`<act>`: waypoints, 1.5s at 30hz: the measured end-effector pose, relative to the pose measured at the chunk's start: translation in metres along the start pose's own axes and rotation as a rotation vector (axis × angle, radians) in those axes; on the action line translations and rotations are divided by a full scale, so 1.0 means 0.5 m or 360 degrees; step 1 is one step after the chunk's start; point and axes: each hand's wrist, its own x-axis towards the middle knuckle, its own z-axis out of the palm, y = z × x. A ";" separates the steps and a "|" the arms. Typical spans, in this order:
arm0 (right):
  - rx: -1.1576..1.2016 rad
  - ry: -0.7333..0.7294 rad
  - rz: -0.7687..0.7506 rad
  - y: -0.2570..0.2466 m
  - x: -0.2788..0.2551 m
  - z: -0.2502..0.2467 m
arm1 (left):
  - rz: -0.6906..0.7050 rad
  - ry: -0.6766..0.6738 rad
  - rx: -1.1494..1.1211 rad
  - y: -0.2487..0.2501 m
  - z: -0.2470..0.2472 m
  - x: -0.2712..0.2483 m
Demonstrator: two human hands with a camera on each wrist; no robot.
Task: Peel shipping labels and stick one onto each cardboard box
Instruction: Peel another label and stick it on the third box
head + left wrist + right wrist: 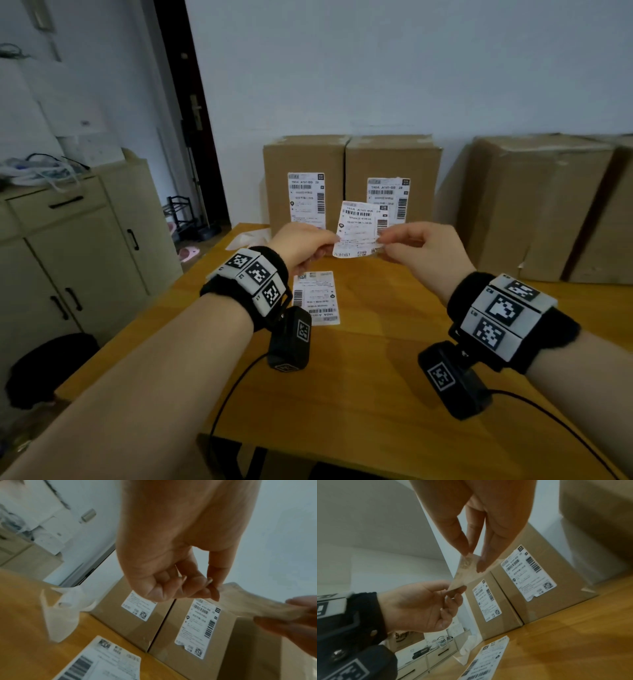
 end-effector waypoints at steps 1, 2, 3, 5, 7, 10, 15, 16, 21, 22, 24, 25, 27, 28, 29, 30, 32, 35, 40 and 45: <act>0.0056 0.0019 0.0054 0.001 -0.003 -0.013 | 0.0070 -0.0020 0.0092 0.007 0.010 -0.007; 0.0103 0.0052 0.0111 0.000 -0.007 -0.026 | 0.0152 -0.0034 0.0176 0.017 0.020 -0.015; 0.0150 0.0101 0.0170 0.000 -0.009 -0.039 | 0.0242 -0.0034 0.0247 0.026 0.031 -0.023; 0.0294 0.0205 0.0289 0.001 -0.013 -0.069 | 0.0440 -0.0012 0.0396 0.048 0.054 -0.039; 0.0432 0.0265 0.0396 0.004 -0.014 -0.102 | 0.0588 -0.0037 0.0531 0.069 0.079 -0.051; 0.0364 0.0349 0.0420 0.013 -0.016 -0.150 | 0.0716 -0.0081 0.0660 0.100 0.121 -0.061; 0.0395 0.0547 0.0395 0.032 -0.017 -0.229 | 0.0796 -0.0198 0.0652 0.143 0.199 -0.055; 0.0365 0.0575 0.0383 0.037 -0.016 -0.244 | 0.0791 -0.0208 0.0629 0.150 0.215 -0.050; 0.0271 0.0761 0.0340 0.064 -0.002 -0.331 | 0.0717 -0.0202 0.0507 0.188 0.290 -0.015; 0.0270 0.0791 0.0353 0.069 0.001 -0.349 | 0.0731 -0.0164 0.0508 0.197 0.303 -0.007; 0.0294 0.0800 0.0375 0.083 0.007 -0.381 | 0.0812 -0.0072 0.0609 0.220 0.335 0.011; 0.0313 0.0797 0.0387 0.091 0.011 -0.394 | 0.0871 -0.0026 0.0687 0.235 0.351 0.020; 0.0329 0.0798 0.0402 0.107 0.016 -0.414 | 0.0999 0.0065 0.0818 0.266 0.382 0.038; 0.0335 0.0802 0.0398 0.113 0.021 -0.421 | 0.1054 0.0108 0.0858 0.281 0.395 0.047; 0.0344 0.0809 0.0387 0.119 0.026 -0.430 | 0.1108 0.0142 0.0897 0.296 0.408 0.056; 0.0355 0.0819 0.0372 0.125 0.032 -0.437 | 0.1172 0.0167 0.0948 0.308 0.419 0.069; 0.0359 0.0843 0.0348 0.137 0.047 -0.453 | 0.1296 0.0169 0.1099 0.327 0.439 0.095; 0.0375 0.0839 0.0331 0.152 0.063 -0.468 | 0.1424 0.0090 0.1386 0.338 0.458 0.127; 0.0428 0.0795 0.0281 0.166 0.075 -0.474 | 0.1463 0.0174 0.1434 0.317 0.465 0.149; 0.0535 0.0669 0.0228 0.157 0.075 -0.464 | 0.1359 0.0305 0.1364 0.308 0.438 0.154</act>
